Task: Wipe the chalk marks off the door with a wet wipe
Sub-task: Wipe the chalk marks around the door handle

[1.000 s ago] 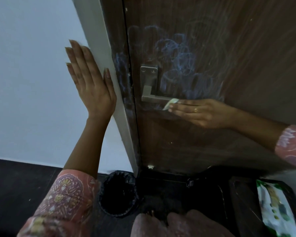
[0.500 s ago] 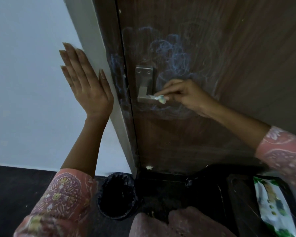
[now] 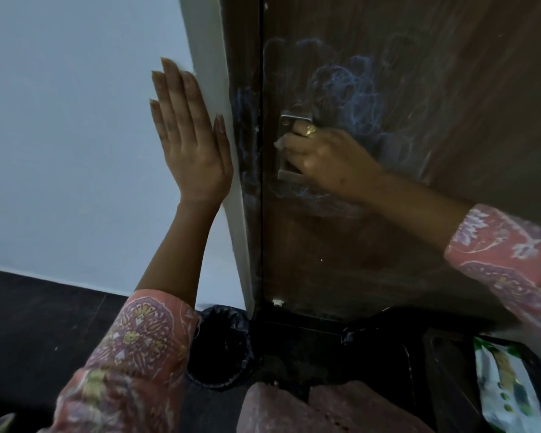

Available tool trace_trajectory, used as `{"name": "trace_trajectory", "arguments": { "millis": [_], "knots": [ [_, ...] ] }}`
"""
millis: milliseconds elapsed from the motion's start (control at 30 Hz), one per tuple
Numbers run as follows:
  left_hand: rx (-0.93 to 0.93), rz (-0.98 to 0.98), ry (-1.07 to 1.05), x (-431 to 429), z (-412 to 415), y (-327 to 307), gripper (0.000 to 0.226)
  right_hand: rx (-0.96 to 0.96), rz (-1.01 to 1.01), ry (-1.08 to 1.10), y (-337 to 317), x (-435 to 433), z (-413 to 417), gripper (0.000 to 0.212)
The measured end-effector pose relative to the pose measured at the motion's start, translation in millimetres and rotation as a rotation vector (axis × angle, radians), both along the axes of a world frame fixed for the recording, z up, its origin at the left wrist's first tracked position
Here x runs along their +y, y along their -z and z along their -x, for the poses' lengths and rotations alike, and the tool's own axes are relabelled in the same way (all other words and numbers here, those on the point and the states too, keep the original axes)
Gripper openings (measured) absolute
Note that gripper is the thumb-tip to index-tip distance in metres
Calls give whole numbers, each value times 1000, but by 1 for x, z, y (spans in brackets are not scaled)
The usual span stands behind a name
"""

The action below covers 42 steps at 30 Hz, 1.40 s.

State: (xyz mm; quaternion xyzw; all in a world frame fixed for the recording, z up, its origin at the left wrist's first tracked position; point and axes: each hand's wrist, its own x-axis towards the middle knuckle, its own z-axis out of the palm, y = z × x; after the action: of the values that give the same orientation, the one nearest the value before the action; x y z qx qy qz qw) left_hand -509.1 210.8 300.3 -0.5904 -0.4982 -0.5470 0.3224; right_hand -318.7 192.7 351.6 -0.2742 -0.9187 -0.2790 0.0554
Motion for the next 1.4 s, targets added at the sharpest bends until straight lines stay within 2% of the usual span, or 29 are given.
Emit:
{"name": "trace_trajectory", "arguments": {
  "millis": [67, 167, 233, 333, 400, 467, 533, 600, 733, 867, 933, 1000, 1067, 1133, 1267, 1400],
  "knots": [
    [-6, -5, 3, 0, 0, 0, 50, -1, -90, -10, -6, -2, -12, 25],
    [-4, -10, 3, 0, -2, 0, 48, 128, -176, 2, -13, 3, -12, 19],
    [-6, -13, 17, 0, -2, 0, 47, 154, -150, 0, -8, 4, 1, 19],
    [-13, -9, 20, 0, -1, 0, 49, 80, -100, 24, 2, -4, 6, 30],
    [-21, -2, 13, 1, 0, 0, 51, 146, -22, 33, 1, -7, -6, 36],
    [-22, -9, -1, 2, 1, 1, 49, 248, 0, 27, -7, -6, -17, 32],
    [-18, -21, 0, 3, -1, 1, 48, 346, -41, 93, -16, -1, -13, 25],
    [-10, -28, 6, 3, -2, 2, 48, 439, 2, 154, -21, 6, 3, 23],
    [-24, -36, 26, 4, 0, 3, 48, 422, 15, 179, -19, 14, 10, 27],
    [-56, -34, 29, 3, 2, 3, 49, 536, 47, 181, -16, -1, 10, 15],
    [-60, -38, 33, 3, 3, 4, 50, 339, 28, 165, -4, -6, 26, 20],
    [-49, -35, 35, 2, 3, 5, 56, 147, 90, 278, 11, -13, 41, 28],
    [-35, -31, 24, 3, 5, 6, 68, 30, 2, 401, 19, -19, 52, 24],
    [-34, -46, 25, 5, 5, 6, 64, -49, -115, 452, 21, -22, 63, 20],
    [-35, -61, 22, 7, 4, 8, 58, -246, -267, 395, 48, -17, 78, 37],
    [-48, -58, 20, 8, 5, 8, 55, -436, -283, 254, 66, -17, 69, 33]
  ]
}}
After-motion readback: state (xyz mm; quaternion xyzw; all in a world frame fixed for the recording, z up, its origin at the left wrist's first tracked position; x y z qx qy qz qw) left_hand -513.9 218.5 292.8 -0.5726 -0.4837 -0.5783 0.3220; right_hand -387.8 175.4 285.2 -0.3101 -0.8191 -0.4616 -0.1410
